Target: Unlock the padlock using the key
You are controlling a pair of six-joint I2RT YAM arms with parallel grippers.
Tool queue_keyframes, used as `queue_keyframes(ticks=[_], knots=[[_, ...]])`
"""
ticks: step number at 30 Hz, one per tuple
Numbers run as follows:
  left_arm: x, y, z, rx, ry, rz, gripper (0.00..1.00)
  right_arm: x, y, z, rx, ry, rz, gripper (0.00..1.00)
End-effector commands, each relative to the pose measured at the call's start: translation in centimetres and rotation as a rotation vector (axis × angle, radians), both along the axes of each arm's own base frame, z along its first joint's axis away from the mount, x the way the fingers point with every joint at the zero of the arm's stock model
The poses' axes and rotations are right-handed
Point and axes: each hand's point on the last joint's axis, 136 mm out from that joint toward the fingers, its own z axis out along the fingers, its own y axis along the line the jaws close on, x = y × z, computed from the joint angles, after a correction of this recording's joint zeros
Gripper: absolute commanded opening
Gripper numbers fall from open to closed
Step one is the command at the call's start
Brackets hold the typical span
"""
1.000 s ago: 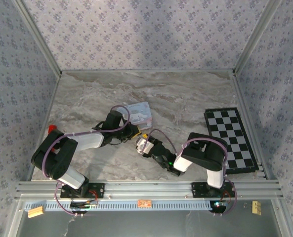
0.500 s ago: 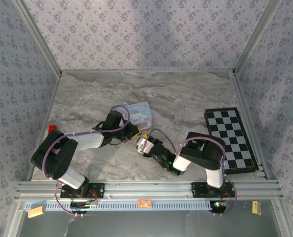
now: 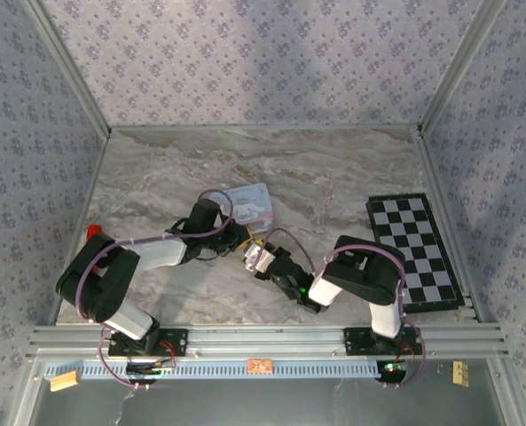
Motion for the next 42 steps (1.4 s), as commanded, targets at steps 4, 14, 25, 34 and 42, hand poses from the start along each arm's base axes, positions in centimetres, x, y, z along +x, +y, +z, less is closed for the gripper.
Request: queue_keyframes(ticks=[4,14,25,34,42], knots=[[-0.2,-0.9,1.6,-0.042,-0.035,-0.029,0.00,0.7,-0.3,-0.8,-0.008,0.017,-0.045,0.21],[-0.3,-0.9,1.5,-0.045,-0.031,-0.031,0.00,0.8,0.0,-0.3,0.069,0.070,-0.060,0.17],[-0.4,-1.3,1.5,-0.055,-0.033,-0.040,0.00,0.9,0.1,-0.1,0.133,0.122,-0.088,0.13],[-0.4,-1.3,1.4,-0.057,-0.039,-0.037,0.00,1.2,-0.3,1.6,0.293,0.254,-0.110,0.12],[-0.3,-1.3,1.5,-0.063,-0.045,-0.035,0.00,1.6,-0.3,2.1,0.418,0.413,-0.123,0.11]])
